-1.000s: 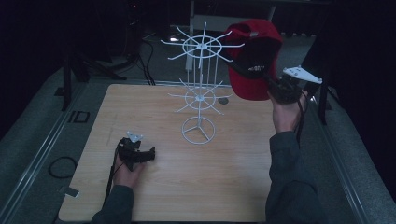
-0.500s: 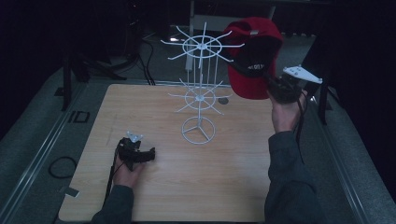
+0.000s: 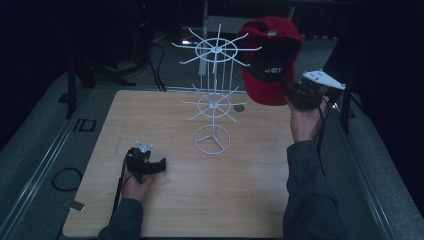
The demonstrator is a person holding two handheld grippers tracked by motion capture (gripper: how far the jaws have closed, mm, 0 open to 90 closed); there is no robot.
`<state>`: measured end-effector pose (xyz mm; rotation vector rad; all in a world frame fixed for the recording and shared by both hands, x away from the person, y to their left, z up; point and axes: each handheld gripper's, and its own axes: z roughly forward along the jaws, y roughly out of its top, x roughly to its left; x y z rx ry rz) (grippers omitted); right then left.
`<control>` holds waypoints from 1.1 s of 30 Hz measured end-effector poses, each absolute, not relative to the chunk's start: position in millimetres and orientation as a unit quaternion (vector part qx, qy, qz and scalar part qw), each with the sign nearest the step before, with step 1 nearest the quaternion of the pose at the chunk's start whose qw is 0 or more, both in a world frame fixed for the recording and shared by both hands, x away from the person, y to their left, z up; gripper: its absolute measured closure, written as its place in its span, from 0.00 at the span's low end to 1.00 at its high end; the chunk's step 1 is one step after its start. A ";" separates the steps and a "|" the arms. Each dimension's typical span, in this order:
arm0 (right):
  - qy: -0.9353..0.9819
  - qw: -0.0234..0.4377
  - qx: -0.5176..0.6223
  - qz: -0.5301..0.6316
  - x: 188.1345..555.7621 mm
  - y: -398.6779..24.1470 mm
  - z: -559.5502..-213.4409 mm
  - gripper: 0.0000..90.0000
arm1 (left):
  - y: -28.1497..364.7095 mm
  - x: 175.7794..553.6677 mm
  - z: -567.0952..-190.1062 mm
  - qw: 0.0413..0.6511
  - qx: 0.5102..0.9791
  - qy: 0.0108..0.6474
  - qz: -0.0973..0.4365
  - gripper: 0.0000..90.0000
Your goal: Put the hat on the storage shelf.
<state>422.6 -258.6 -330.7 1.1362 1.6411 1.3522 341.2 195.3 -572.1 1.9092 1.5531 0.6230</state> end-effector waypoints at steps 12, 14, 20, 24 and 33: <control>0.639 0.364 0.430 0.523 418.0 -254.5 -328.2 0.96 | 195.3 341.1 -572.1 0.297 0.718 0.584 0.235 0.09; 0.640 0.367 0.427 0.522 417.1 -253.4 -328.5 0.96 | 195.3 341.1 -572.1 0.297 0.718 0.584 0.235 0.09; 0.640 0.371 0.422 0.524 414.2 -252.8 -328.0 0.95 | 195.3 341.1 -572.0 0.297 0.718 0.584 0.234 0.09; 0.641 0.374 0.419 0.524 412.4 -252.3 -327.8 0.95 | 195.3 341.1 -572.0 0.297 0.718 0.584 0.234 0.09; 0.644 0.381 0.412 0.520 408.9 -250.1 -328.2 0.95 | 195.5 341.0 -571.9 0.296 0.720 0.583 0.234 0.09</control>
